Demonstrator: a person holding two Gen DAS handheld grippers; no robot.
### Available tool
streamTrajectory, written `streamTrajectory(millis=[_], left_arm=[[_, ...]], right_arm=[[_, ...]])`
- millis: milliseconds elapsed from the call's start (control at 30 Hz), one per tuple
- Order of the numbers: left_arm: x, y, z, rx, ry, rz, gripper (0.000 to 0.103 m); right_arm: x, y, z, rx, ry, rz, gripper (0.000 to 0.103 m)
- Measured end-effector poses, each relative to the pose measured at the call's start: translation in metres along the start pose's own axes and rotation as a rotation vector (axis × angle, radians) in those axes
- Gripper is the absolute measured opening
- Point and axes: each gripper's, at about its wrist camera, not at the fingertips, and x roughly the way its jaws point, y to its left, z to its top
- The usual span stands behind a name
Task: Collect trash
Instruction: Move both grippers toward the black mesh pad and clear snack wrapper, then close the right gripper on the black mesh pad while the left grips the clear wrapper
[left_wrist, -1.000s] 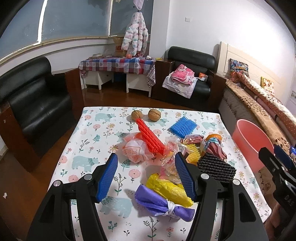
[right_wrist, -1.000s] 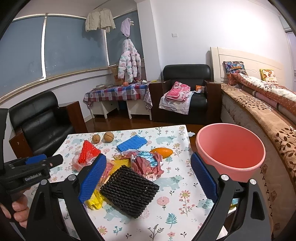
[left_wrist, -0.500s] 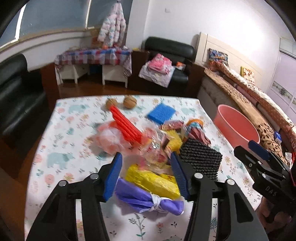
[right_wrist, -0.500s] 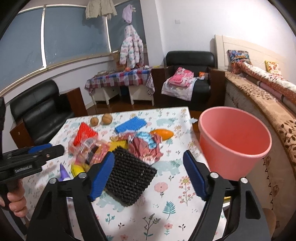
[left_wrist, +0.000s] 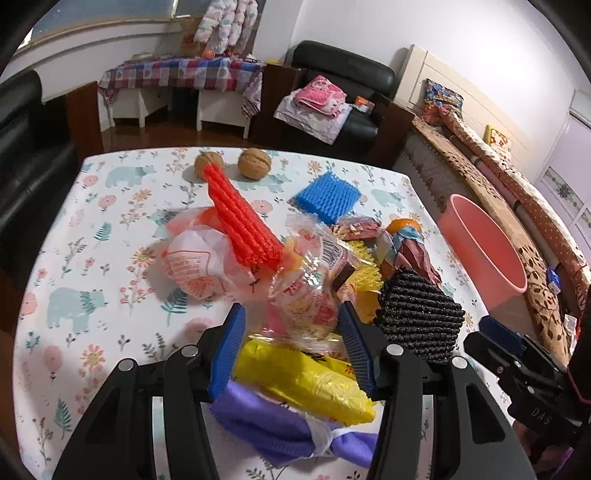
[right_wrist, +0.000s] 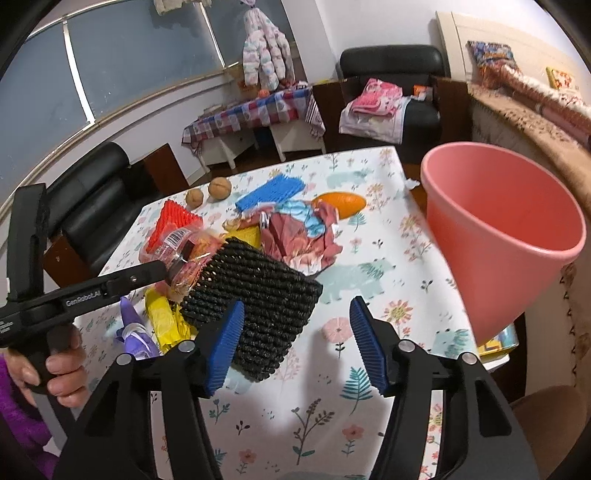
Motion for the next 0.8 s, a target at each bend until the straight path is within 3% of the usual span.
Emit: streamTrajectory(millis=[567,700,800], left_arm=[[0.015,0.008,0.02,0.021,0.022,-0.072,0.057],[0.027,0.008,0.018,0.004,0.062,-0.108,0.056],[0.029,0.007,0.015,0.006,0.067,-0.125,0.048]], right_arm=[[0.014,-0.003,0.002,0.05,0.067,0.05,0.059],[0.018,-0.003,0.002,0.053,0.084,0.053,0.048],[0.02,-0.004,0.001,0.061,0.1,0.057,0.04]])
